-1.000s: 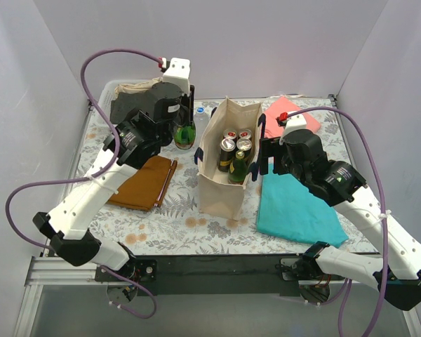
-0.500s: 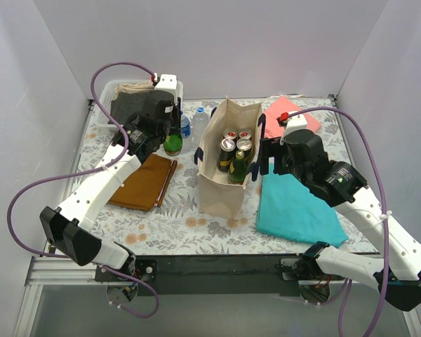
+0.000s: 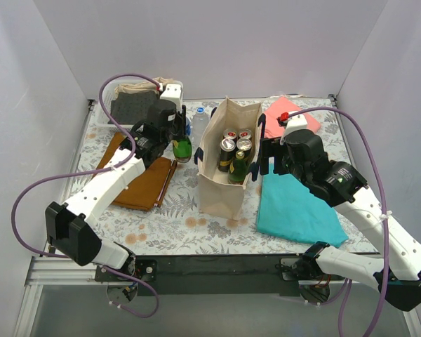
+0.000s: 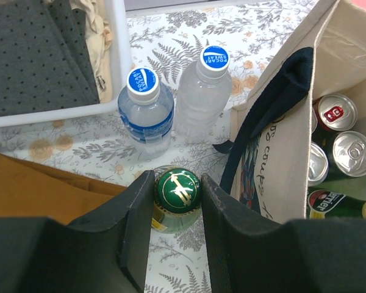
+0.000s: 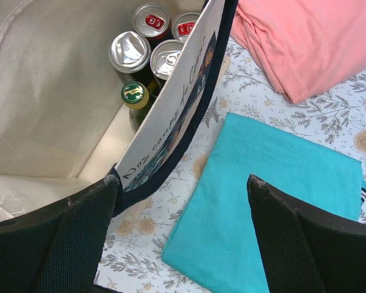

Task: Take the beverage out of the canvas bag
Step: Place the drink at the center of the board.

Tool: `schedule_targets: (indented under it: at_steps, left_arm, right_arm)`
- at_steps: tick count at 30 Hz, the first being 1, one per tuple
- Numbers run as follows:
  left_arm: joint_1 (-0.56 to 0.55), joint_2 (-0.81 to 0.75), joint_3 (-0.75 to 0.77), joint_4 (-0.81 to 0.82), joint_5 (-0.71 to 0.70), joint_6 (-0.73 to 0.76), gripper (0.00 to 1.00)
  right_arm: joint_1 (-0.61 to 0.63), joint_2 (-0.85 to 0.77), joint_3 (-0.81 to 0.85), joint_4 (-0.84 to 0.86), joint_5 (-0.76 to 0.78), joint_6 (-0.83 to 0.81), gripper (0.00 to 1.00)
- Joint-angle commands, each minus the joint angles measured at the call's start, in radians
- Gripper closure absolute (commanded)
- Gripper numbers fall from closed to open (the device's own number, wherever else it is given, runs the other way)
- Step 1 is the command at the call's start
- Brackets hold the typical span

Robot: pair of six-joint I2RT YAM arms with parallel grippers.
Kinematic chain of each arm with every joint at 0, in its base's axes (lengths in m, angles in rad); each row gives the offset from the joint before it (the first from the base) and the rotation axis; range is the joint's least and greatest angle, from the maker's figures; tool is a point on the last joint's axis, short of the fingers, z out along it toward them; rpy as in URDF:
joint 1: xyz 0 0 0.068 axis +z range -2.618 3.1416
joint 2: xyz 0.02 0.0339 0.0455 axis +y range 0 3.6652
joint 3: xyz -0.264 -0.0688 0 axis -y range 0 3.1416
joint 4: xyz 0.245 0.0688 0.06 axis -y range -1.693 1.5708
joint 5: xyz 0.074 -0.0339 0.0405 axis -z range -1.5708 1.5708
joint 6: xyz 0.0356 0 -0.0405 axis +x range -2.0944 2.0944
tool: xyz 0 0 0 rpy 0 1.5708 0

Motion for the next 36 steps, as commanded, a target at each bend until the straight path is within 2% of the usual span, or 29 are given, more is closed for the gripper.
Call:
schedule_targets:
  at_steps: [1,4,14,36]
  left_arm:
    - [0.007,-0.045,-0.010,0.253,0.038,0.008,1.00]
    - [0.008,-0.023,-0.051,0.330,0.064,0.037,1.00]
    - [0.008,0.070,-0.062,0.405,0.127,0.033,1.00]
    - [0.008,0.161,-0.087,0.493,0.131,0.022,1.00]
  right_arm:
    - [-0.001,-0.009,-0.009,0.042,-0.003,0.017,0.09]
    - [-0.001,-0.006,-0.007,0.042,-0.005,0.019,0.09]
    - [-0.003,-0.009,-0.010,0.040,-0.005,0.023,0.09]
    - [-0.003,0.007,-0.016,0.043,-0.005,0.016,0.09]
